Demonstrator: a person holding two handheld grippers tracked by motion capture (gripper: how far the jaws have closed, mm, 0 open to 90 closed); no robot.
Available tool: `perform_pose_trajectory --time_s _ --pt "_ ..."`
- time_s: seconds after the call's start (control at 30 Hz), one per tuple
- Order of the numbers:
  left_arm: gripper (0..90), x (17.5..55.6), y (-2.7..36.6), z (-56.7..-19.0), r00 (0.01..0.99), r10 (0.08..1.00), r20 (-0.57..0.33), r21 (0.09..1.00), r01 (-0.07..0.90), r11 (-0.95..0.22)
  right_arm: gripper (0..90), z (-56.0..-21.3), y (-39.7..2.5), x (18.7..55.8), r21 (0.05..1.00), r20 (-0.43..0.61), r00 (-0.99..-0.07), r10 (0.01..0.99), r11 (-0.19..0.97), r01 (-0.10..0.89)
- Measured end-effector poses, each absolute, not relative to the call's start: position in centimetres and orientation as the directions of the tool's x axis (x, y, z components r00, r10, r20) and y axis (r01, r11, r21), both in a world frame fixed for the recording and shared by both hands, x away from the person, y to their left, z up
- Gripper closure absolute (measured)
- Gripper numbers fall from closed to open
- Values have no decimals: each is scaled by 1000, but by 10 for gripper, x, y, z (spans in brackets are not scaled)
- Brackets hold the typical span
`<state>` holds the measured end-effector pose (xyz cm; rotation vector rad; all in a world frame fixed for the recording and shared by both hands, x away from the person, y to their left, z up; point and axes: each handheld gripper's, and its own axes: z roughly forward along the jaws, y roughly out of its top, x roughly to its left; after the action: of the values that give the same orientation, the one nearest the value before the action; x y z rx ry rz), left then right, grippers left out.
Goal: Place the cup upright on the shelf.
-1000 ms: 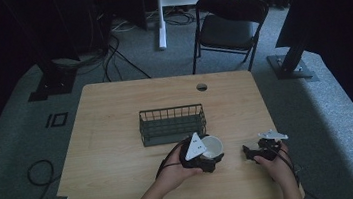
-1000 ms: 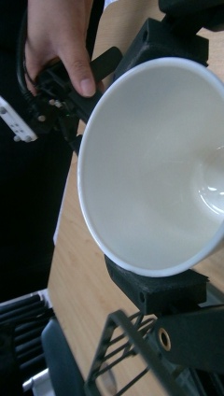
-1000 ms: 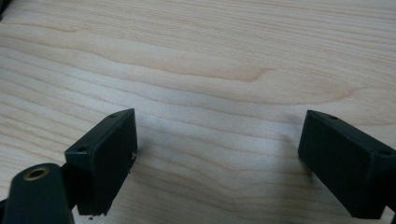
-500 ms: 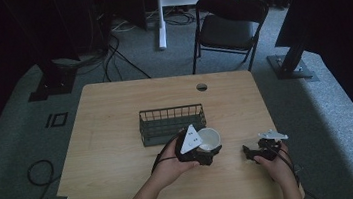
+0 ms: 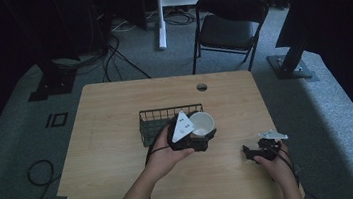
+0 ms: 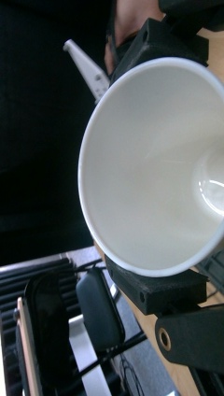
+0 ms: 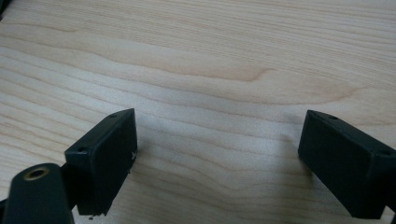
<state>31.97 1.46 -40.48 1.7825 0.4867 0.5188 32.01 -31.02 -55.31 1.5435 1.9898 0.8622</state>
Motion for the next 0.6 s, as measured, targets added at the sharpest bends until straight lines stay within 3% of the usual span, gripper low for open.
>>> perform_pose_trajectory --time_s 0.37,0.6 --pt "202 331 24 -387 758 648 71 980 67 -186 114 -553 -310 320 724 10 -252 968 167 669" --pt "202 346 28 -386 656 753 49 988 78 -133 114 -553 -310 320 725 9 -253 967 168 668"
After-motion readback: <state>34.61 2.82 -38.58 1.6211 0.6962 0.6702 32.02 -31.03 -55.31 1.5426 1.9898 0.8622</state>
